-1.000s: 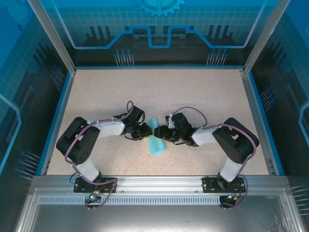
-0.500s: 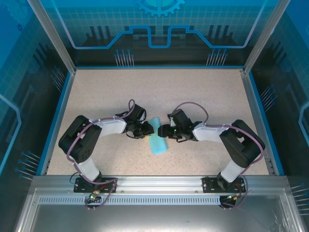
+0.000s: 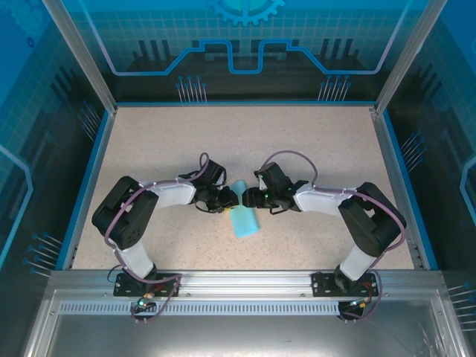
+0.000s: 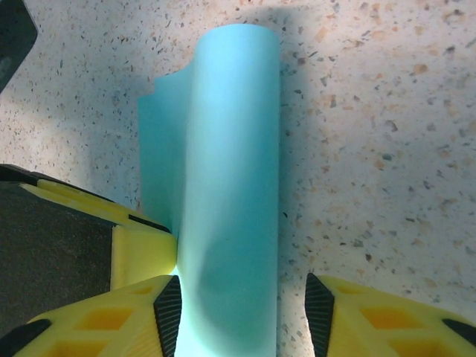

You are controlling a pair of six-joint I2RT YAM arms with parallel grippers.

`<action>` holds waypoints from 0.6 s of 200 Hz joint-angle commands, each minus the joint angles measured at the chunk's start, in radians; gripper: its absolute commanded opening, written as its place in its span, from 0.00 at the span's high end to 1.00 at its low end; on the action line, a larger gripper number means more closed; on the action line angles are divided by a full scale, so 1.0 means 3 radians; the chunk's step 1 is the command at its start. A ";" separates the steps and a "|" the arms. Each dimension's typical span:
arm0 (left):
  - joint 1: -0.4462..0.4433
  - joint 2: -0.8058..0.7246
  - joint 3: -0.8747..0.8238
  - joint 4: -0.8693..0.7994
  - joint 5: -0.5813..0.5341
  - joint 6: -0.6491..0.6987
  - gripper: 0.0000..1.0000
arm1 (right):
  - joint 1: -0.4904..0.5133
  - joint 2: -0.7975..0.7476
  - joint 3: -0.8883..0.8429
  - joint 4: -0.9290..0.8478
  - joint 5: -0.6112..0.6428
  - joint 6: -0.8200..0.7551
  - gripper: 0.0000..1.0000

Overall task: Fold a paper plane with a square sheet of paper (pick it up from the middle)
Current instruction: Fold the square sheet of paper in half at the center of the table.

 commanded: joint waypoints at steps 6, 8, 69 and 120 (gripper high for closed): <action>-0.0026 0.0034 0.0089 0.0007 0.0115 0.0053 0.76 | 0.0047 0.0104 0.0081 -0.0183 0.0037 -0.0134 0.56; -0.0026 0.0032 0.0087 0.0010 0.0118 0.0054 0.76 | 0.0047 0.0105 0.0079 -0.0190 0.0034 -0.0142 0.56; -0.0026 -0.0069 0.0122 -0.0088 0.0105 0.0068 0.75 | 0.0069 0.0148 0.0254 -0.0434 0.0210 -0.0393 0.64; -0.0026 -0.0206 0.0130 -0.0179 0.0068 0.0084 0.72 | 0.0093 0.0211 0.0339 -0.0549 0.0212 -0.0602 0.65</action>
